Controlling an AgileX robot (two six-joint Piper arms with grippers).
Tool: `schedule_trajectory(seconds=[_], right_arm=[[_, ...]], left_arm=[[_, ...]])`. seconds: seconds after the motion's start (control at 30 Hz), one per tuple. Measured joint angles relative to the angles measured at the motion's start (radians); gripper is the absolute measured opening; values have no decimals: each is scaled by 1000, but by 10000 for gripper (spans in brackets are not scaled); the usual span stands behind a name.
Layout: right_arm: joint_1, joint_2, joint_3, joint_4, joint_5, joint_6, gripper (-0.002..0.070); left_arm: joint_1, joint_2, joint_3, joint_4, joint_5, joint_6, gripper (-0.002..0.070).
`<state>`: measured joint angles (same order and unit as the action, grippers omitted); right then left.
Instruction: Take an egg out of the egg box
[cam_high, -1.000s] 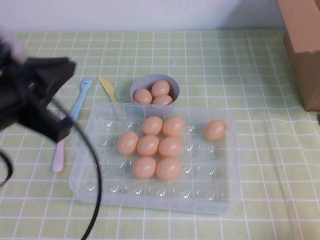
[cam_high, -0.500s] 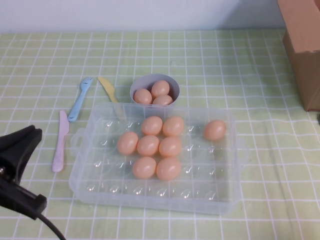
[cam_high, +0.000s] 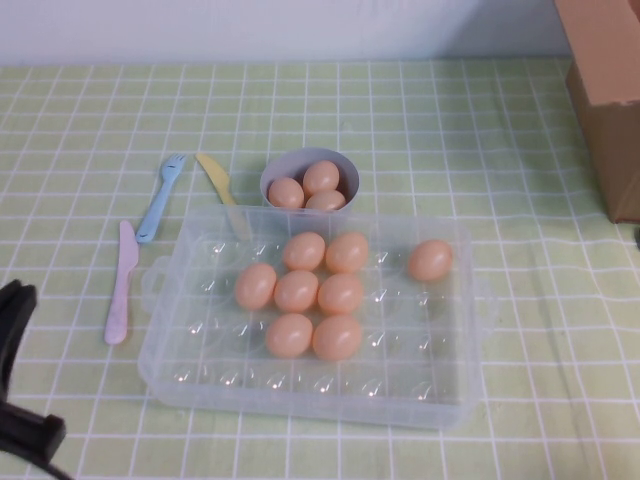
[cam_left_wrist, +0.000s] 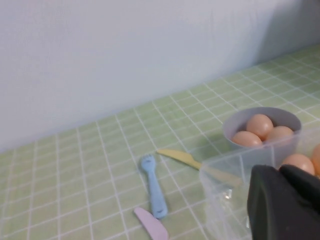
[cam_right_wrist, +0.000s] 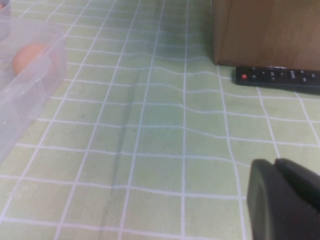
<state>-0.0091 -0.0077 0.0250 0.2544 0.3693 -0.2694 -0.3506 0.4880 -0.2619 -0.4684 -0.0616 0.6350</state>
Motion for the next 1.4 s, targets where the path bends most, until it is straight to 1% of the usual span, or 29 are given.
schedule_trajectory(seconds=[0.07,0.1,0.17,0.2,0.3,0.4,0.57,0.67,0.83,0.9,1.4], right_arm=[[0,0,0,16,0,0,-17],[0,0,0,19,0,0,-17],[0,0,0,26,0,0,-17],[0,0,0,26,0,0,-17],[0,0,0,30,0,0,-17],[0,0,0,30,0,0,-17],[0,0,0,34,0,0,-17],[0,0,0,34,0,0,-17],[0,0,0,36,0,0,-17],[0,0,0,36,0,0,-17],[0,0,0,38,0,0,-17]], left_arm=[[29,-54,36,227,-27,-185,-3],[53,-85,56,314,-40,-272,-3],[107,-148,98,395,-43,-374,-3],[139,-176,115,411,-38,-405,-3],[221,-285,184,428,-32,-448,-3],[252,-389,247,432,-26,-465,-3],[255,-491,286,434,49,-487,-3],[255,-498,286,445,146,-493,-3],[257,-498,286,468,377,-498,-3],[257,-498,288,468,421,-498,-3],[257,-498,288,478,428,-502,-3]])
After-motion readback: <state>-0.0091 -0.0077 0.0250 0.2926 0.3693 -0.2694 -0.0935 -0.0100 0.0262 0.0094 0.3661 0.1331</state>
